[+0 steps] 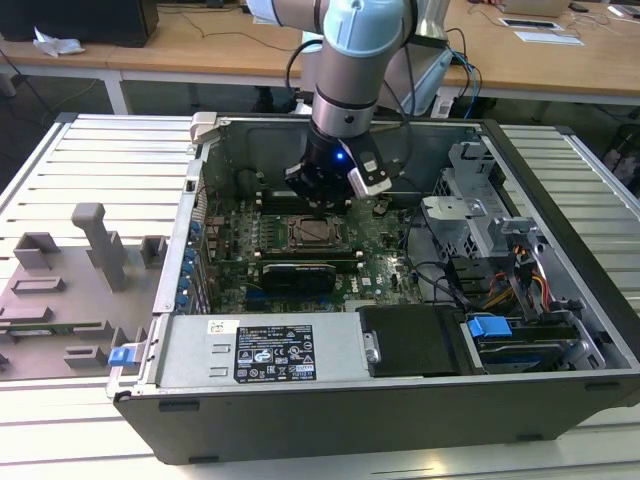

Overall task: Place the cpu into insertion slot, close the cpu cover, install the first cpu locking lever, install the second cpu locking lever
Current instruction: 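Install the first cpu locking lever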

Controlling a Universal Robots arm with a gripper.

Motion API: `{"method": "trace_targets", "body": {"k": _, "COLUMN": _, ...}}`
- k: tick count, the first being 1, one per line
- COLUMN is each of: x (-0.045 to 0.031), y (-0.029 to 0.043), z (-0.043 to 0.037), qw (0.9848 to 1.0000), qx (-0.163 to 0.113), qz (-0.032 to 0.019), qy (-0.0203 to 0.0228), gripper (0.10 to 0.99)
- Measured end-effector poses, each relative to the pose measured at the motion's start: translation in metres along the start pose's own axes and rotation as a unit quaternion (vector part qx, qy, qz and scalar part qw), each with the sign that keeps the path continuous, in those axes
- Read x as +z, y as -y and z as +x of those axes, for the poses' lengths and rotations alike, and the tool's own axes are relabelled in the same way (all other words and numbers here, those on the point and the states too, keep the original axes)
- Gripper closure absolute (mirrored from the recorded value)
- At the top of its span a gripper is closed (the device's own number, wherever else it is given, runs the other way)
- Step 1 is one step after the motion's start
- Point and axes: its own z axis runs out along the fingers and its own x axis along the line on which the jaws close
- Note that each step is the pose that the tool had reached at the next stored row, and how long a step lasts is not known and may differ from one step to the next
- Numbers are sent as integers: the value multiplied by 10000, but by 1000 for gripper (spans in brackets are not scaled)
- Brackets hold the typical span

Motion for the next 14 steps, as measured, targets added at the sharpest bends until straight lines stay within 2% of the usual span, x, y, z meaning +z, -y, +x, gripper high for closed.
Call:
{"method": "trace_targets", "body": {"k": 7, "x": 6, "y": -43, "z": -5, "qw": 10000, "qx": -1, "qz": -4, "qy": 2, "gripper": 980}}
{"method": "trace_targets", "body": {"k": 11, "x": 16, "y": -49, "z": 134, "qw": 10000, "qx": -3, "qz": -5, "qy": 20, "gripper": 980}}
{"method": "trace_targets", "body": {"k": 14, "x": 3, "y": -52, "z": 172, "qw": 10000, "qx": -5, "qz": -4, "qy": 42, "gripper": 980}}
